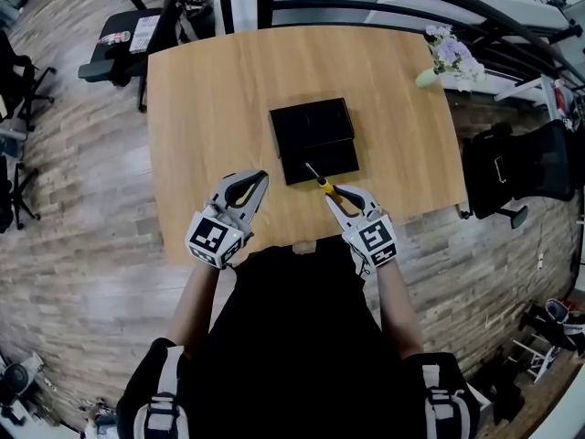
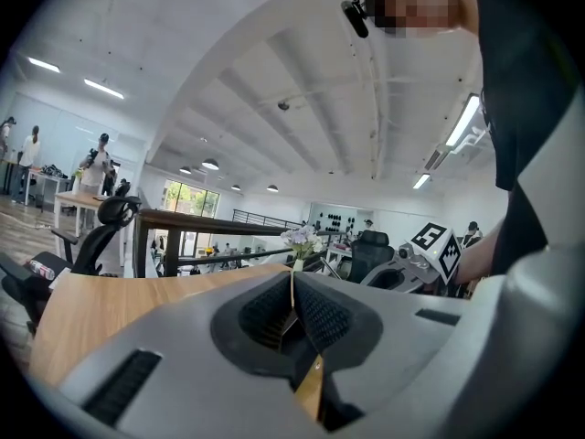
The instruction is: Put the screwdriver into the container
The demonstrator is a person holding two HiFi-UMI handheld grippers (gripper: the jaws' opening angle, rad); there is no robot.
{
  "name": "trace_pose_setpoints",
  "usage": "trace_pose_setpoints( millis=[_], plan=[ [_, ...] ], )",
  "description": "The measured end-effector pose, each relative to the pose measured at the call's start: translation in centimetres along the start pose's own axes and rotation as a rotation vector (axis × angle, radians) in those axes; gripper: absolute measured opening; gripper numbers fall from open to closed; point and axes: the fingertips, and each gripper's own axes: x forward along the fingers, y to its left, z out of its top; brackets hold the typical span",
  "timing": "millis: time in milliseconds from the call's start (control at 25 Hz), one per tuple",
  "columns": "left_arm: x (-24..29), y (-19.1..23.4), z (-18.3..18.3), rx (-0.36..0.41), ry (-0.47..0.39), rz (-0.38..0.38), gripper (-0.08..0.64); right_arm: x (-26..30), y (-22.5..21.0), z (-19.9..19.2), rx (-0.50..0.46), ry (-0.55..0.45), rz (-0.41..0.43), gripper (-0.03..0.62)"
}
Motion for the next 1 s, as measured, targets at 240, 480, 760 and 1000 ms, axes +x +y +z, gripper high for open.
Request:
trace_pose_setpoints(
  millis=[240, 480, 760, 1000],
  plan=[
    [0.1, 0.8, -0.3, -0.017, 0.001, 0.067, 0.028, 1.1, -0.5, -0.8, -0.007, 0.011, 0.051, 0.083],
    [0.6, 0.3, -0.6, 0.003, 0.034, 0.093, 0.028, 3.0, -2.0, -1.2, -0.011, 0.002, 0.093, 0.083],
    [2.1, 1.0, 0.4, 0.002, 0.033, 0.154, 0.028, 5.0, -3.4, -1.8, -0.040, 0.035, 0.183, 0.083],
    [2.8, 1.4, 0.6, -0.057, 0.021, 0.244, 0.028, 6.0, -3.6, -2.1, -0.111, 0.081, 0.297, 0.083]
  ],
)
